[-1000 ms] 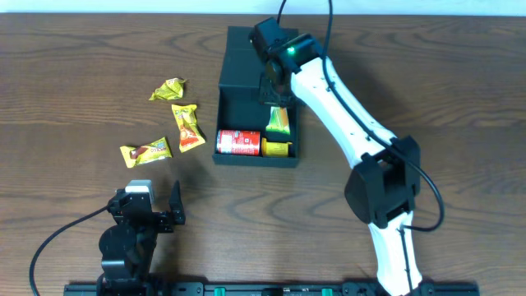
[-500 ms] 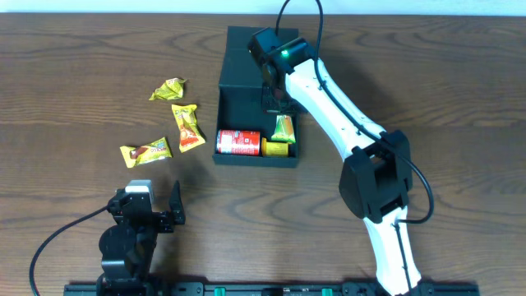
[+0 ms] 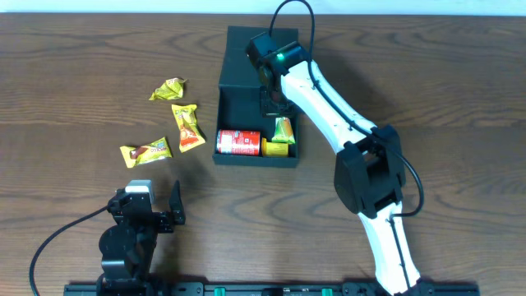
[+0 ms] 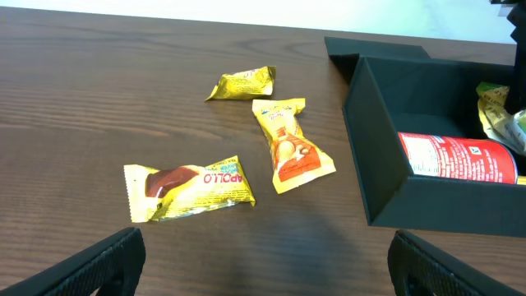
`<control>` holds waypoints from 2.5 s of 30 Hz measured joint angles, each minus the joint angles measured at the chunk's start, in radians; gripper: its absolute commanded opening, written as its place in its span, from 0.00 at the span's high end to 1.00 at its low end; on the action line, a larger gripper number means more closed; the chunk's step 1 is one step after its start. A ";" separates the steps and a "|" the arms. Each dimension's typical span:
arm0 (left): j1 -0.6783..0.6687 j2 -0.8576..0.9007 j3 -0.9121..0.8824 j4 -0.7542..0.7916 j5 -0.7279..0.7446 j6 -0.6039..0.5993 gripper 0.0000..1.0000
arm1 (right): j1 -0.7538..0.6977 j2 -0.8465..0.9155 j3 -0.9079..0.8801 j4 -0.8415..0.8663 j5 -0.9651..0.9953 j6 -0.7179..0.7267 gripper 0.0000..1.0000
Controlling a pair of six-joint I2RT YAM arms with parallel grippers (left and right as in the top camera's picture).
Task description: Pack container
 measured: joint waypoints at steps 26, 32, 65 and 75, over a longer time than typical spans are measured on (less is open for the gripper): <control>0.000 0.000 0.000 0.000 0.000 0.000 0.05 | 0.000 -0.152 0.196 -0.130 -0.020 -0.135 0.50; 0.000 0.000 0.000 0.000 0.000 0.000 0.05 | -0.002 -0.454 0.272 -0.269 -0.006 -0.288 0.48; 0.000 0.000 -0.007 0.047 0.323 -0.776 0.05 | -0.028 -1.408 -0.831 -0.171 -0.246 -0.384 0.01; 0.000 0.141 0.032 0.175 0.396 -0.764 0.04 | -0.028 -1.408 -0.832 -0.114 -0.280 -0.384 0.01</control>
